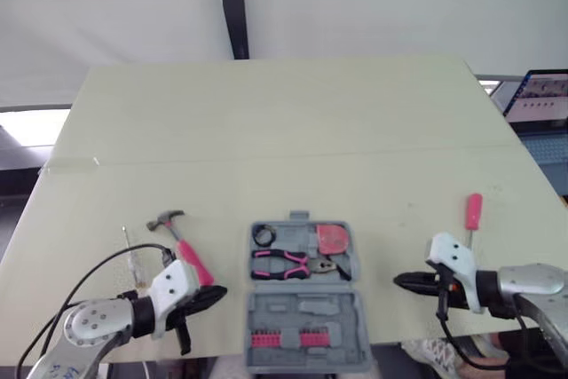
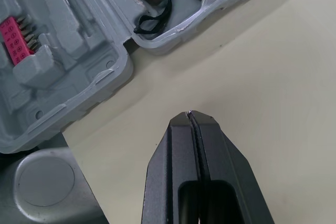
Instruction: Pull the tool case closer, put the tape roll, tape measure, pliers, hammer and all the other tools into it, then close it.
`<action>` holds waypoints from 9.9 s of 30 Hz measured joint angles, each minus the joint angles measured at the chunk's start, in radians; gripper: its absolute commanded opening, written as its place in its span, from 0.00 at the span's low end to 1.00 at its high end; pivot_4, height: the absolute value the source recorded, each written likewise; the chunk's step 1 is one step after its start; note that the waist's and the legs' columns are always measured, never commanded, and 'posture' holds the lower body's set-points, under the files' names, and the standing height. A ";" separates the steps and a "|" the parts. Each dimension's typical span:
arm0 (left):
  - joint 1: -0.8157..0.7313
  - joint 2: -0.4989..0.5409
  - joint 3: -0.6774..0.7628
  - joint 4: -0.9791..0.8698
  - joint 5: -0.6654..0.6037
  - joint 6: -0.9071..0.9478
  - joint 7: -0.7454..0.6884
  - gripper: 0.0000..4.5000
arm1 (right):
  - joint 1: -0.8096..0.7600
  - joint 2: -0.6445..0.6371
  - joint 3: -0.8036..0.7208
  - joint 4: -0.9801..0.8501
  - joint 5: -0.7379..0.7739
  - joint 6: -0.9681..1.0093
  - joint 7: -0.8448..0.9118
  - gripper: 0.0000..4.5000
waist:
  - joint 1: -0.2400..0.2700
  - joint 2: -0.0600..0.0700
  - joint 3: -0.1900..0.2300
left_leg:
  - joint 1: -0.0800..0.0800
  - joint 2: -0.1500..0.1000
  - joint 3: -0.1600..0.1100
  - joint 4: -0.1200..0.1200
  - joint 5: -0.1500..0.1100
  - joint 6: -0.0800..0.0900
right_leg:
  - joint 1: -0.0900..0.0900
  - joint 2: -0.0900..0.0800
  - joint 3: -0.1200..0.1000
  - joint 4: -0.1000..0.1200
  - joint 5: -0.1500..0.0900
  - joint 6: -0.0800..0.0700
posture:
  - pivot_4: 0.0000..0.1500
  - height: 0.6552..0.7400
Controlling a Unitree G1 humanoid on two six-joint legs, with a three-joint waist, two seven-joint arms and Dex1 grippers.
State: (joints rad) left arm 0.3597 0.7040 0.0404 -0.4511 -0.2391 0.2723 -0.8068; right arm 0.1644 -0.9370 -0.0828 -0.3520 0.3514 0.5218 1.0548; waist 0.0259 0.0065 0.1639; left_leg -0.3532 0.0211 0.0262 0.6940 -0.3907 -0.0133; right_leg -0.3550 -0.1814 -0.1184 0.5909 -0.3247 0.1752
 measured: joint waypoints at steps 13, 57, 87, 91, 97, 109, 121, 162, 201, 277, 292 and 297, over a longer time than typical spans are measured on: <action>-0.074 -0.067 -0.132 0.111 0.080 -0.038 0.029 0.01 | -0.068 0.030 0.115 0.048 -0.064 -0.017 -0.031 0.01 | -0.001 0.000 0.000 | 0.000 0.000 0.000 0.000 0.000 0.000 | 0.000 0.000 0.000 0.001 0.000 0.000 | 1.00 1.00; -0.175 -0.108 -0.191 0.109 0.093 0.097 0.078 0.01 | -0.192 0.130 0.296 0.007 -0.088 0.092 -0.067 0.01 | -0.002 0.001 0.000 | 0.000 0.000 -0.001 0.001 0.000 0.000 | 0.000 0.000 0.000 0.002 0.000 0.000 | 1.00 1.00; -0.229 -0.181 -0.206 0.171 0.130 0.062 0.106 0.01 | -0.293 0.177 0.306 0.097 -0.172 0.071 -0.088 0.01 | 0.001 0.001 -0.001 | 0.000 0.000 -0.001 0.003 0.000 0.000 | 0.000 0.000 0.000 0.003 0.000 0.000 | 1.00 1.00; -0.237 -0.184 -0.206 0.184 0.130 0.052 0.106 0.01 | -0.299 0.184 0.305 0.108 -0.176 0.069 -0.088 0.01 | 0.000 0.002 -0.001 | 0.000 0.000 -0.001 0.003 0.000 0.000 | 0.000 0.000 0.000 0.003 0.000 0.000 | 1.00 1.00; -0.262 -0.190 -0.205 0.204 0.130 0.051 0.107 0.01 | -0.309 0.198 0.304 0.118 -0.188 0.069 -0.095 0.01 | 0.000 0.002 -0.001 | 0.000 0.000 -0.001 0.003 0.000 0.000 | 0.000 0.000 0.000 0.003 0.000 0.000 | 1.00 1.00; -0.277 -0.215 -0.186 0.224 0.130 0.055 0.121 0.01 | -0.328 0.217 0.305 0.128 -0.204 0.070 -0.110 0.01 | -0.002 0.002 -0.001 | 0.000 0.000 -0.001 0.003 0.000 0.000 | 0.000 0.000 0.000 0.003 0.000 0.000 | 1.00 1.00; -0.315 -0.215 -0.172 0.253 0.131 0.058 0.142 0.01 | -0.354 0.251 0.305 0.150 -0.215 0.066 -0.132 0.01 | -0.004 0.002 -0.001 | 0.000 0.000 -0.001 0.003 0.000 0.000 | 0.000 0.000 -0.001 0.003 0.000 0.000 | 1.00 1.00; -0.335 -0.217 -0.168 0.258 0.128 0.078 0.174 0.01 | -0.368 0.278 0.307 0.178 -0.237 0.026 -0.166 0.01 | -0.004 0.002 -0.001 | 0.000 0.000 -0.001 0.003 0.000 0.000 | 0.000 0.000 -0.001 0.003 0.000 0.000 | 1.00 1.00; 0.327 -0.266 0.469 -0.245 -0.229 0.002 0.005 0.01 | 0.113 0.036 -0.240 -0.116 0.202 0.177 0.002 0.01 | 0.009 -0.001 0.002 | -0.001 0.000 -0.001 0.001 0.000 0.000 | 0.001 0.000 0.000 -0.001 0.000 0.000 | 1.00 1.00; -0.193 -0.545 0.499 -0.161 -0.328 0.714 1.158 0.99 | 0.130 0.102 -0.322 -0.034 0.307 -0.237 0.126 1.00 | 0.002 -0.003 0.003 | 0.003 -0.001 -0.010 0.005 -0.001 0.001 | 0.013 0.000 -0.005 -0.004 0.000 0.000 | 1.00 1.00; -0.248 -0.570 0.458 -0.105 -0.263 0.720 1.118 0.99 | 0.136 0.102 -0.357 -0.043 0.297 -0.237 0.109 1.00 | 0.001 -0.003 0.003 | 0.003 -0.001 -0.010 0.005 -0.001 0.001 | 0.013 0.000 -0.005 -0.004 0.000 0.000 | 1.00 1.00; -0.242 -0.572 0.469 -0.075 -0.245 0.710 1.100 0.99 | 0.135 0.102 -0.357 -0.043 0.296 -0.237 0.108 1.00 | 0.003 -0.003 0.003 | 0.002 -0.002 -0.010 0.005 -0.001 0.001 | 0.013 0.000 -0.005 -0.004 0.000 0.000 | 1.00 1.00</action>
State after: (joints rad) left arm 0.1181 0.1322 0.5094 -0.5265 -0.4843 0.9819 0.2934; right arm 0.2989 -0.8349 -0.4398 -0.3950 0.6472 0.2850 1.1629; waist 0.0290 0.0035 0.1667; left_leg -0.3507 0.0196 0.0161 0.6988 -0.3921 -0.0123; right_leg -0.3420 -0.1815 -0.1229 0.5864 -0.3244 0.1754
